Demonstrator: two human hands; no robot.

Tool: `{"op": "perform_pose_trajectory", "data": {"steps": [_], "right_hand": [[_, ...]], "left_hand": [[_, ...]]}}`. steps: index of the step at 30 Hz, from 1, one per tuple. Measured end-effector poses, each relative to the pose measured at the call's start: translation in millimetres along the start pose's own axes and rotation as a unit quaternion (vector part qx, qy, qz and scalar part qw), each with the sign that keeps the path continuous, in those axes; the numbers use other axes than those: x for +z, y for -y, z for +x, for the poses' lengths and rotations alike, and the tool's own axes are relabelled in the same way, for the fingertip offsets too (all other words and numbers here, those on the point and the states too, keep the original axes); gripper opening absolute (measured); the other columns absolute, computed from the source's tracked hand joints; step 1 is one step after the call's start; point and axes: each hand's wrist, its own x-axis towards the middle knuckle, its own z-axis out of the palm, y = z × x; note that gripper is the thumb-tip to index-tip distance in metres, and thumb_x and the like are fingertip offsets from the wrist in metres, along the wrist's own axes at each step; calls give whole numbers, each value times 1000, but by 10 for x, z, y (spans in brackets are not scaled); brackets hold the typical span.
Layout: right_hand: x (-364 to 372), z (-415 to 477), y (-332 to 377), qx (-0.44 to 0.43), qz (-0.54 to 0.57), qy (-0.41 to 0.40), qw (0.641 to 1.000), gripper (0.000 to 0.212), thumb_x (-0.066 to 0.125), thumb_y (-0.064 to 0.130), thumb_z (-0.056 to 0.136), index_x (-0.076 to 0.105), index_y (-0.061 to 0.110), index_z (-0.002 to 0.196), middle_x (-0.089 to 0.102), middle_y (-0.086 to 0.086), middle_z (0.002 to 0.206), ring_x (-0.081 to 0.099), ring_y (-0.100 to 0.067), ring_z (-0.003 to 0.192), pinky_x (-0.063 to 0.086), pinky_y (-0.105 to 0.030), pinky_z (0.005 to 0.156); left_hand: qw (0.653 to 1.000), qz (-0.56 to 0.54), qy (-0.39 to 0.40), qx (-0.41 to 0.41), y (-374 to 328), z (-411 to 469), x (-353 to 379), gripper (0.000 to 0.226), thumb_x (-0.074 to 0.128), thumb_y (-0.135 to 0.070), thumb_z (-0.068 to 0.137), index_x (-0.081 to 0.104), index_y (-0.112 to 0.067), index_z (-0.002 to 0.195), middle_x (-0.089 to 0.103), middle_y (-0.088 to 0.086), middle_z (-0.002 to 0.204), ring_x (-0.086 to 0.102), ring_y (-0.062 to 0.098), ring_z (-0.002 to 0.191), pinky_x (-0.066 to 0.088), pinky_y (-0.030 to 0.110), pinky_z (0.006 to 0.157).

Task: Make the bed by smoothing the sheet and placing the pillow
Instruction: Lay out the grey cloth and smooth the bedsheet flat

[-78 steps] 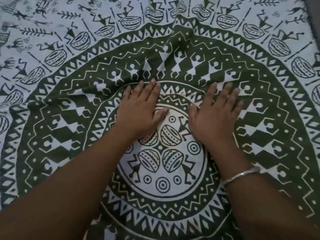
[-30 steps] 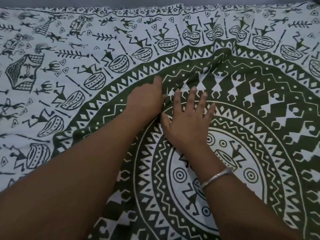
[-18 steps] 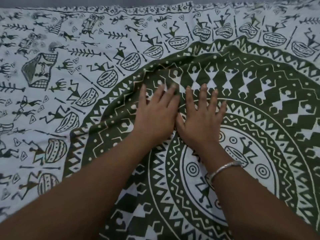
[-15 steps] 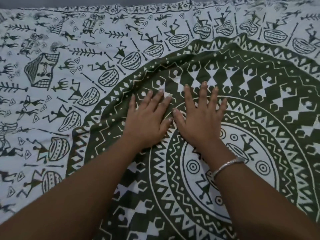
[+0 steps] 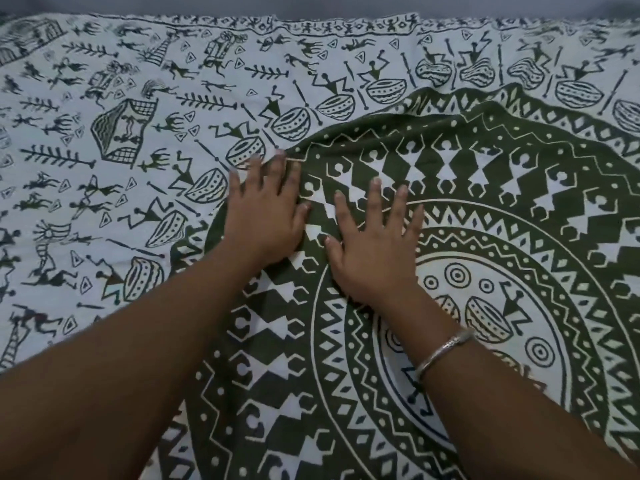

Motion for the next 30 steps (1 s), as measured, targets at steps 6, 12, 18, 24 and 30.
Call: {"op": "perform_pose_trajectory", "data": {"steps": [6,12,18,24,30], "right_hand": [[-5,13,7,-12,-6,3,1000,63,16,61,94,-1,40,151,-12,-2,161,-18,-36,144,-8,-60,113],[43,-2,358,98,4,-5,995,62,15,53,97,-1,29,153,-12,-8,160,-19,-38,144,-7,-60,114],[140,124,950,88,12,-22,996,64,16,50,97,-6,27,152,-11,-12,160,-15,-36,145,-9,-61,113],[187,187,1143,127,4,-43,991,64,17,55,95,-2,31,152,-6,-9,161,-8,-38,145,-7,-60,113],[177,201,1189,143,11,-38,989,64,17,54,95,-2,32,152,-7,-9,161,-10,-37,146,-8,-59,112]], "left_hand": [[989,-31,22,146,140,-303,151,69,-1,-53,88,-9,-23,149,-5,-2,159,-4,16,146,-7,36,115],[995,-79,10,62,60,-295,133,60,18,-40,99,2,-16,152,-2,2,160,-6,20,146,-5,44,118],[984,-14,36,172,791,-287,81,69,10,-49,91,-2,-17,152,-1,2,160,2,19,146,2,38,118],[982,-118,25,145,982,2,29,54,24,-42,101,13,-28,151,13,10,159,13,23,145,10,41,117],[994,-2,65,83,1145,161,127,75,-3,-73,82,-6,-40,149,-13,3,159,-13,28,145,-10,56,113]]}}
